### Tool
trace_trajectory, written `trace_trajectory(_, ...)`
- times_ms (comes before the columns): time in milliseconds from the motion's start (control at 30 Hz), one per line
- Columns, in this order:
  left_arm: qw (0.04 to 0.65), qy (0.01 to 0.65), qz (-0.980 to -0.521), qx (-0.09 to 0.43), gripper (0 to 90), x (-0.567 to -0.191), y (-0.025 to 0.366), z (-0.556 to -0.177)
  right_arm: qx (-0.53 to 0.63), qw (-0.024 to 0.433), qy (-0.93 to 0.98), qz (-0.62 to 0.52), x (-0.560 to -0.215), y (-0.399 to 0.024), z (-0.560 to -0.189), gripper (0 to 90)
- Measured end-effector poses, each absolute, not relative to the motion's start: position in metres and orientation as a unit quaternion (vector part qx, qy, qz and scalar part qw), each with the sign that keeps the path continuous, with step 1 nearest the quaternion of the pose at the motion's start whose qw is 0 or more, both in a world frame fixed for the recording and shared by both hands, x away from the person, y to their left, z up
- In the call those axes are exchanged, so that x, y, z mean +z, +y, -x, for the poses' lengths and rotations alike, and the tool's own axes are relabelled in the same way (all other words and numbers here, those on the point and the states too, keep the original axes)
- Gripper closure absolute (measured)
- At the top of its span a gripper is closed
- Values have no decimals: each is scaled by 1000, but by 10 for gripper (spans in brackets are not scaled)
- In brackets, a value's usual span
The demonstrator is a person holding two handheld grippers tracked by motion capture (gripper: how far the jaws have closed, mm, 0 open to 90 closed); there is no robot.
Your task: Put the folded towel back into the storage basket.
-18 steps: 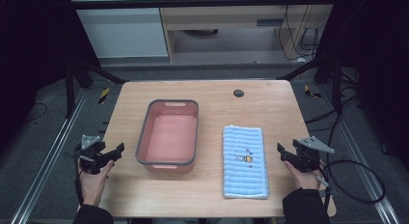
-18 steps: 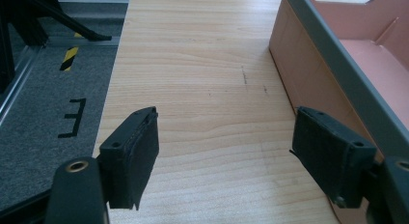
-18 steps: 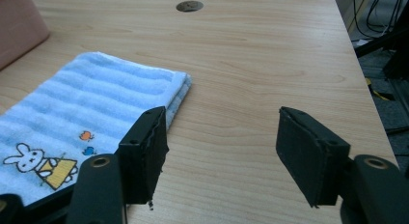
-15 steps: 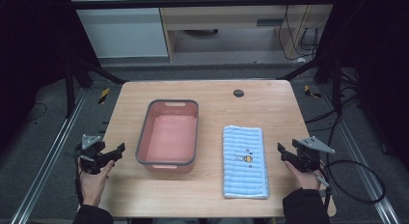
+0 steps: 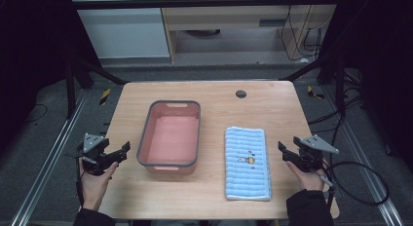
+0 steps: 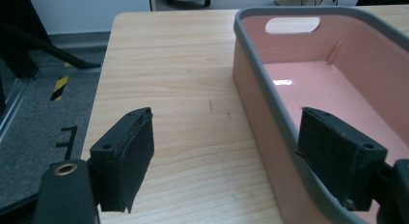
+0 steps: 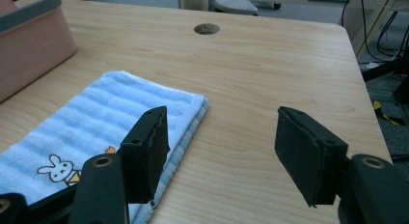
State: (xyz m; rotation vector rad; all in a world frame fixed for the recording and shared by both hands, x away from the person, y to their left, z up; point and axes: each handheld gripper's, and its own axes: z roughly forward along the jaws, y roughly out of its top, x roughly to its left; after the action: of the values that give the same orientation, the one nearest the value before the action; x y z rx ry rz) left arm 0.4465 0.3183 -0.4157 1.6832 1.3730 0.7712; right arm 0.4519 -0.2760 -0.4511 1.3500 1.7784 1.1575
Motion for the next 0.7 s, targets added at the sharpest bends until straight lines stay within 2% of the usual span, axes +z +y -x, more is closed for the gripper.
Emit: trace_trajectory(700,450,490,-684,299,248,-385,269,-421,441,316,670,-507,-434,-274,-453,407)
